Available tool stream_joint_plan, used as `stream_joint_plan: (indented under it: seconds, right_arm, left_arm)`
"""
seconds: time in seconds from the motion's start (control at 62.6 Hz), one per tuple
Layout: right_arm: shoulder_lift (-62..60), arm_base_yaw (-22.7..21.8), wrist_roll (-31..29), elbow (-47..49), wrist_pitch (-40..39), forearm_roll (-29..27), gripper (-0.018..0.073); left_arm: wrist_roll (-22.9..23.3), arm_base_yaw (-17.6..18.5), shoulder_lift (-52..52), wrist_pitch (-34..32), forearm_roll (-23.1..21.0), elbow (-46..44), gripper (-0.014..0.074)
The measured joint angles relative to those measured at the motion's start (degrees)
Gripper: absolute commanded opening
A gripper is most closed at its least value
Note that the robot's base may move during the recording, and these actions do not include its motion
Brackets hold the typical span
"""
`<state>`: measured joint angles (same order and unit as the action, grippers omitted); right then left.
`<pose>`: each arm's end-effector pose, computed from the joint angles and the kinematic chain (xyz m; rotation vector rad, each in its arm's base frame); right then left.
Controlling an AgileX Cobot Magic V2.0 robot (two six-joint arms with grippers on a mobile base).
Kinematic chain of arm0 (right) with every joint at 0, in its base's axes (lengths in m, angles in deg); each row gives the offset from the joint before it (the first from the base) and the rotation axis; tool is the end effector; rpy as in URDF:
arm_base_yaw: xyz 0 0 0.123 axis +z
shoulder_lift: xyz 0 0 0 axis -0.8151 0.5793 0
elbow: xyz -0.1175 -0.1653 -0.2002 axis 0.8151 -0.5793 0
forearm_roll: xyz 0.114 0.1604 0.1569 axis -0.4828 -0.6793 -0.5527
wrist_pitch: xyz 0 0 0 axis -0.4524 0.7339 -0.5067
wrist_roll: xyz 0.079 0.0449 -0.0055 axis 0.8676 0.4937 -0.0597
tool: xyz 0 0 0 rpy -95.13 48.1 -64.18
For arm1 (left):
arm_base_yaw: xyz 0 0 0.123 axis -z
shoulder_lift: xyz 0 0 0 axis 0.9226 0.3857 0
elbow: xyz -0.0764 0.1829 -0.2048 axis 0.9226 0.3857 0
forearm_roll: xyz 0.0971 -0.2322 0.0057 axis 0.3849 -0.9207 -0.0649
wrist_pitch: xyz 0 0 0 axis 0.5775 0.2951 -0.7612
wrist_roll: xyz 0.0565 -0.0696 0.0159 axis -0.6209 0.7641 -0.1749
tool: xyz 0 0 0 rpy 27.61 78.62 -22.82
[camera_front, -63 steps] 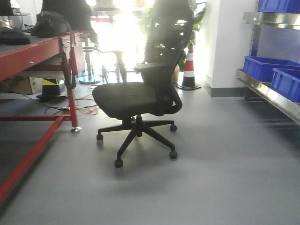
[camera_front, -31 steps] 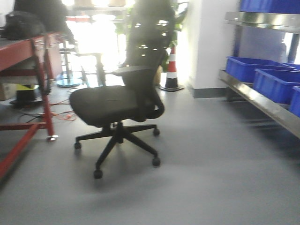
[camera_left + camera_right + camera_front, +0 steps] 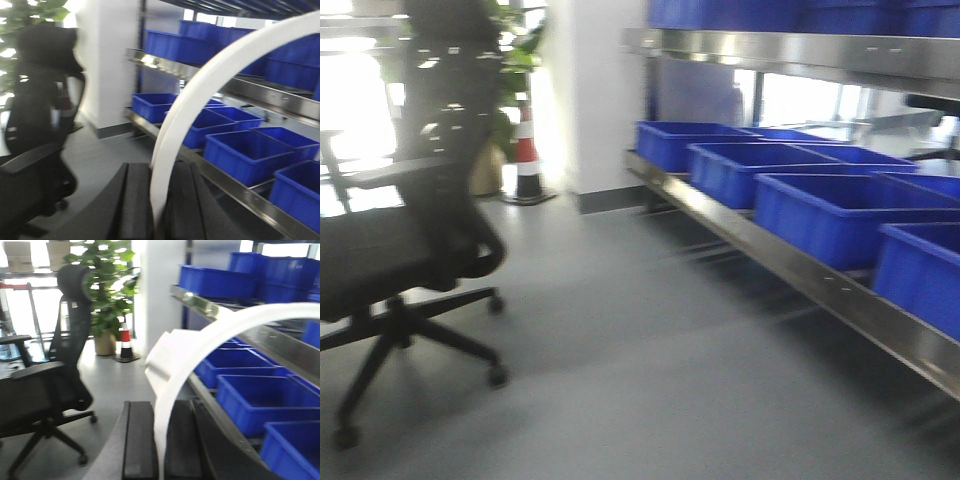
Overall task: Grab PVC pipe and place in blue bin
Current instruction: 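Drive the base toward the shelving with blue bins, then move the held arc over an empty blue bin with both grippers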
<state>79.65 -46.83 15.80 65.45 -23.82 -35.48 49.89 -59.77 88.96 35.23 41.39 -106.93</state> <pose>0.0862 0.0107 0.3892 -0.0613 1.5827 0.1332 0.1188 -0.0188 0.4014 0.1027 1.5601 -0.1584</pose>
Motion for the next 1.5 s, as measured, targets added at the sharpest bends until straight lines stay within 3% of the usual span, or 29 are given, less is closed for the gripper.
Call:
stream_joint_plan:
  seconds: [1.501]
  right_arm:
    - [0.00,0.00,0.00,0.00,0.00,0.00,-0.0168]
  left_arm:
    - [0.00,0.00,0.02,0.00,0.00,0.00,-0.0111]
